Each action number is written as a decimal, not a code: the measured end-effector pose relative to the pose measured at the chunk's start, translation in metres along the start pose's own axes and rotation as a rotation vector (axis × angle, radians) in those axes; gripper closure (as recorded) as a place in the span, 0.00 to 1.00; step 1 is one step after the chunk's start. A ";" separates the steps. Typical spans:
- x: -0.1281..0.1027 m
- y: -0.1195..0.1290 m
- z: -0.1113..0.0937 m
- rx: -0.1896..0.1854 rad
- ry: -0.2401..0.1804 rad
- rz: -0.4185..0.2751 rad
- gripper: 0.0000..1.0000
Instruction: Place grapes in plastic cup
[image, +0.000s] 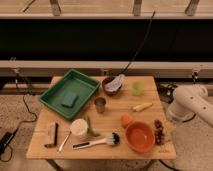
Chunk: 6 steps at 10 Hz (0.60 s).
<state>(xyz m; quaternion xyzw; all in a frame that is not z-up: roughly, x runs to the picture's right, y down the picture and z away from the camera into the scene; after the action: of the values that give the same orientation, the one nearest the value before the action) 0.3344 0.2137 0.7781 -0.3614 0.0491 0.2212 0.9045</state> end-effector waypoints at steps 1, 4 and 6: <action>-0.003 0.003 0.005 -0.012 0.001 0.001 0.35; -0.009 0.011 0.016 -0.042 0.000 0.004 0.35; -0.013 0.016 0.021 -0.058 -0.006 0.003 0.35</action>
<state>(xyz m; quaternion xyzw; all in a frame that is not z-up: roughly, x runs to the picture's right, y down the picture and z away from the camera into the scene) 0.3143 0.2334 0.7868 -0.3867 0.0404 0.2250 0.8934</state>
